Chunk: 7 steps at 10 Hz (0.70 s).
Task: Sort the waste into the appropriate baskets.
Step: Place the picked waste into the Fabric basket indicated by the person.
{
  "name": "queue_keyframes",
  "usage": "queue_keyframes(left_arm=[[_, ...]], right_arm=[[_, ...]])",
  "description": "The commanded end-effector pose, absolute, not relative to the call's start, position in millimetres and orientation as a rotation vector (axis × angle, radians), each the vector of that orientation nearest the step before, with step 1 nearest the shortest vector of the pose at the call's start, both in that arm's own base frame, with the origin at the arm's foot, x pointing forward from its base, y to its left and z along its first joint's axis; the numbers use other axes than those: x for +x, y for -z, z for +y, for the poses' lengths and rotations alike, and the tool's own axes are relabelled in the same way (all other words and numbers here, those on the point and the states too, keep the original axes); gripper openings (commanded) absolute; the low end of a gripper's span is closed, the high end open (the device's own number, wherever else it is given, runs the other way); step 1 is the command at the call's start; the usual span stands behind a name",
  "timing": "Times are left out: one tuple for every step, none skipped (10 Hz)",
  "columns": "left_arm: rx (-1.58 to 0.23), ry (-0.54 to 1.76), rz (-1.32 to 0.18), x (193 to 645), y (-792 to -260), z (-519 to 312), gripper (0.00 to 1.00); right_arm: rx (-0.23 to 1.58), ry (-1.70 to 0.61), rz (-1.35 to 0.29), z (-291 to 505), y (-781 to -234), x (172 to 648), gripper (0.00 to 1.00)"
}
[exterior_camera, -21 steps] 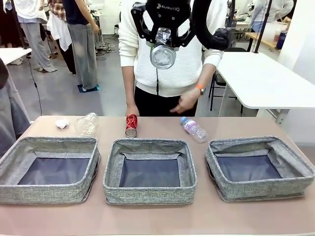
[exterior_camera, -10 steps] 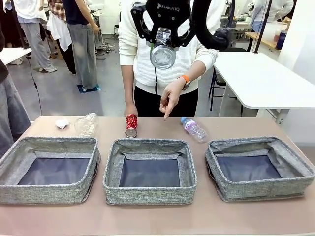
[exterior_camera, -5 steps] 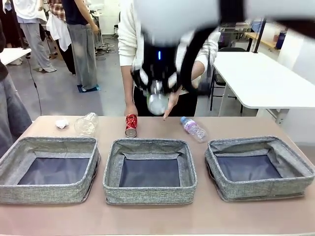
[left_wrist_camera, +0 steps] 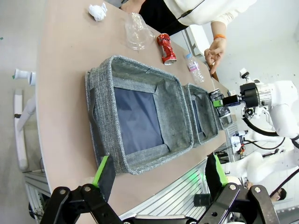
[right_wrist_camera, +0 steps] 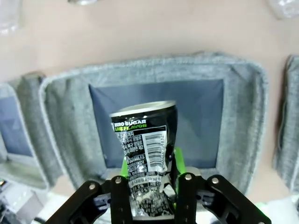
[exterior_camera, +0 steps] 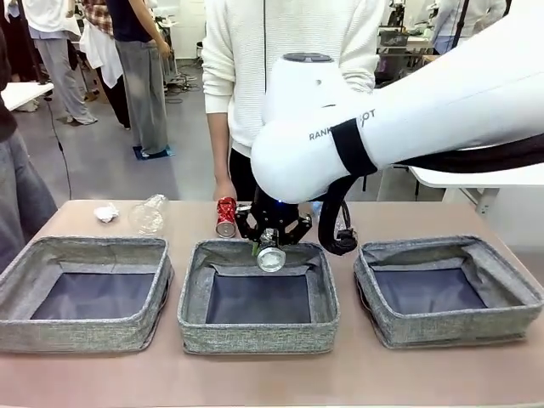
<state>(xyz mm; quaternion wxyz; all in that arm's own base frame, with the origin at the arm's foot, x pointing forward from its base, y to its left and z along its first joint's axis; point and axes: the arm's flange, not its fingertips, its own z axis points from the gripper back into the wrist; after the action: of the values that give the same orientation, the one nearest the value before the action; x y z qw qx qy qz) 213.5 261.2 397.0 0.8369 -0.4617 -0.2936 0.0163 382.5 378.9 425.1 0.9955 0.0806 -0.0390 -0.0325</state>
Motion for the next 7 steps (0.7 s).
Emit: queue_keyframes(left_arm=[[-0.985,-0.019,-0.647,213.9,-397.8,260.9,1.00],[-0.985,-0.019,-0.647,213.9,-397.8,260.9,1.00],[-0.985,-0.019,-0.647,213.9,-397.8,260.9,1.00],[-0.985,-0.019,-0.647,213.9,-397.8,260.9,1.00],[-0.985,-0.019,-0.647,213.9,-397.8,260.9,1.00],[-0.985,-0.019,-0.647,213.9,-397.8,260.9,1.00],[-0.985,-0.019,-0.647,213.9,-397.8,260.9,1.00]], right_arm=[[0.168,0.057,-0.049,367.1,-441.2,377.4,0.39],[0.165,0.060,-0.048,366.8,-440.7,377.6,0.39],[0.162,0.061,-0.041,366.7,-440.5,377.9,0.39],[0.157,0.041,-0.034,367.1,-439.7,378.2,0.99],[0.153,0.036,-0.028,367.6,-440.0,377.9,0.99],[0.152,0.042,-0.028,367.3,-440.3,378.2,1.00],[0.154,0.046,-0.022,366.7,-440.9,378.7,1.00]])
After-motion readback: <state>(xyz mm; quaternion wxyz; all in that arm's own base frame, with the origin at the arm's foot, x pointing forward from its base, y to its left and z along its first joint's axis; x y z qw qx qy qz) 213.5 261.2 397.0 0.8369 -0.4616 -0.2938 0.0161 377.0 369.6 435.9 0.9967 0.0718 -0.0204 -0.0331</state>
